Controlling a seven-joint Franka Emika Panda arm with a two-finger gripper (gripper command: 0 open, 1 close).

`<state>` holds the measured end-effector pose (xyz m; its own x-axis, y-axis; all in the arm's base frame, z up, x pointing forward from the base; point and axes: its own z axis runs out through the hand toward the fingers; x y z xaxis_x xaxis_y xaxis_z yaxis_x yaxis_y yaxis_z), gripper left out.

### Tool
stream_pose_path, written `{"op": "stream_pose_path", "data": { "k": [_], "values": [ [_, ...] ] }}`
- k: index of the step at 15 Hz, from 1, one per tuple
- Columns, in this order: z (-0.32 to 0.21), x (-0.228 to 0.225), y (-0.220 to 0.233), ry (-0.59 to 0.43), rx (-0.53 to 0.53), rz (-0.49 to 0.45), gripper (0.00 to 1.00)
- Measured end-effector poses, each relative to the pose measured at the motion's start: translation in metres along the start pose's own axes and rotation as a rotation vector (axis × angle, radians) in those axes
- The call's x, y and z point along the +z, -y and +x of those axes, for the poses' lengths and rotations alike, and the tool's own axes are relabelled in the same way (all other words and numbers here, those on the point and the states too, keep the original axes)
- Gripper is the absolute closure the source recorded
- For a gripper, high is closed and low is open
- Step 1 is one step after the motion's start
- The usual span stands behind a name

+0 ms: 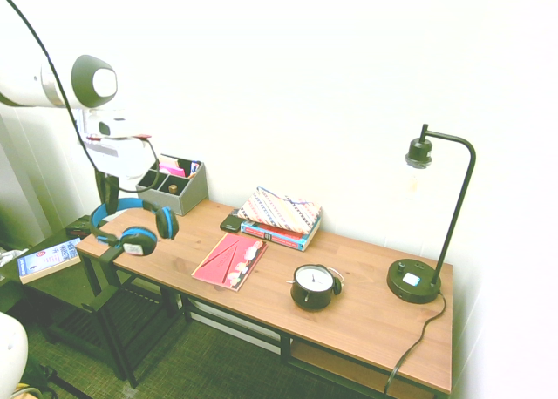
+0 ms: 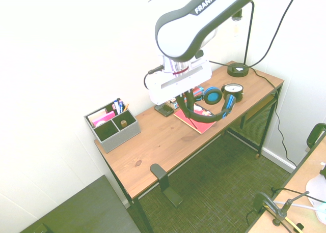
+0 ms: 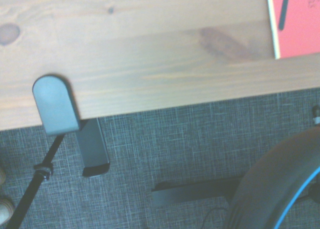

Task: Hang the headphone

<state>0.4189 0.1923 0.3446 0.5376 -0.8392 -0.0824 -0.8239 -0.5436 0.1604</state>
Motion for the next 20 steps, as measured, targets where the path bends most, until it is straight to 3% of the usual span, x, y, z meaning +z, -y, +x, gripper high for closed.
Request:
{"op": "stream_pose_path", "data": {
  "k": [7, 13, 18, 19, 20],
  "values": [
    [-0.097, 0.120, 0.018, -0.005, -0.061, 0.146, 1.00],
    [-0.140, 0.200, 0.030, -0.013, -0.061, 0.143, 1.00],
    [-0.134, 0.250, 0.076, -0.069, -0.003, 0.147, 1.00],
    [-0.129, 0.255, 0.083, -0.086, 0.008, 0.151, 0.00],
    [-0.125, 0.259, 0.088, -0.095, 0.019, 0.151, 0.00]
  ]
}}
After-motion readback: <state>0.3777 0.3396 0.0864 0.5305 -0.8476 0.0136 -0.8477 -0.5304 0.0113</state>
